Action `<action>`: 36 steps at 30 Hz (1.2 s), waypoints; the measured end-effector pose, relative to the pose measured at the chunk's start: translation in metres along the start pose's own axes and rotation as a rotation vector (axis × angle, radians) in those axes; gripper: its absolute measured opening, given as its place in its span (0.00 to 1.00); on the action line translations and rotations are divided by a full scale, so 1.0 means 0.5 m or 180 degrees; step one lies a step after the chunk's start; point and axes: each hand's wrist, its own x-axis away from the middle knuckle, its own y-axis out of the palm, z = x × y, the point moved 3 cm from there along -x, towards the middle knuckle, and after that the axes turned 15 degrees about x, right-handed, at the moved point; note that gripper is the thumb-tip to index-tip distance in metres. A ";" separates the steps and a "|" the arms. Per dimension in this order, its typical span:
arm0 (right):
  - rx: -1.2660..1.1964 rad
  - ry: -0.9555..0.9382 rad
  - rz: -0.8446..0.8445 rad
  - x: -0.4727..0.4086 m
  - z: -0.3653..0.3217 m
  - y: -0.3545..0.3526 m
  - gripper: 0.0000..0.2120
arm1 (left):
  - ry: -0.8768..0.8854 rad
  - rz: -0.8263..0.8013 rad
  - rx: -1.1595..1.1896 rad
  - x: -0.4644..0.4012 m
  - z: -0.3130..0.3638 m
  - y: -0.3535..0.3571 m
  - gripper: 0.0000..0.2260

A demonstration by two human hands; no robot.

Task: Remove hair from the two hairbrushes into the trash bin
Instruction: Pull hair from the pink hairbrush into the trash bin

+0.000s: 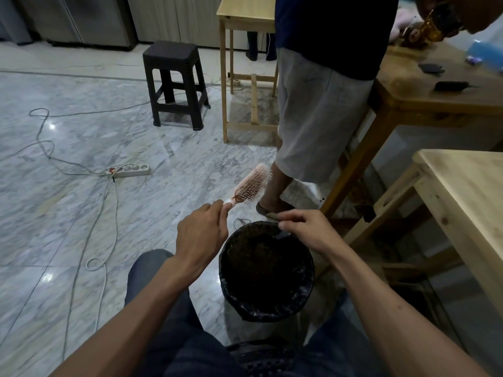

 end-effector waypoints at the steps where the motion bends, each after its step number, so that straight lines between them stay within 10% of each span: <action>1: -0.0227 -0.0064 -0.0187 -0.004 -0.006 0.004 0.22 | 0.0069 -0.0001 0.0046 0.001 0.005 0.000 0.19; 6: -0.1338 -0.0148 0.0091 -0.032 -0.030 -0.003 0.42 | 0.0328 0.0041 0.0120 0.006 0.021 -0.001 0.20; 11: -0.1245 -0.0280 0.0531 -0.036 -0.016 0.008 0.03 | 0.0301 0.0109 0.0160 0.000 0.019 -0.006 0.20; 17: 0.0064 -0.0027 0.0339 -0.021 0.012 0.016 0.03 | 0.0107 0.0095 0.0002 0.012 0.011 0.005 0.21; 21: 0.0826 -0.0073 -0.0213 -0.017 0.000 0.005 0.10 | 0.0063 0.0100 0.0025 0.009 0.013 0.010 0.20; 27: -0.0845 -0.0171 -0.0367 -0.025 -0.042 0.005 0.45 | 0.0286 0.0062 0.0124 0.003 0.035 0.009 0.19; 31: -0.0719 -0.0494 0.0051 -0.021 -0.045 0.018 0.07 | 0.0285 0.0104 0.0152 0.000 0.038 0.007 0.20; 36: 0.0675 -0.0330 0.0171 -0.027 0.014 0.022 0.04 | 0.0132 0.0237 0.0077 -0.016 0.021 -0.012 0.19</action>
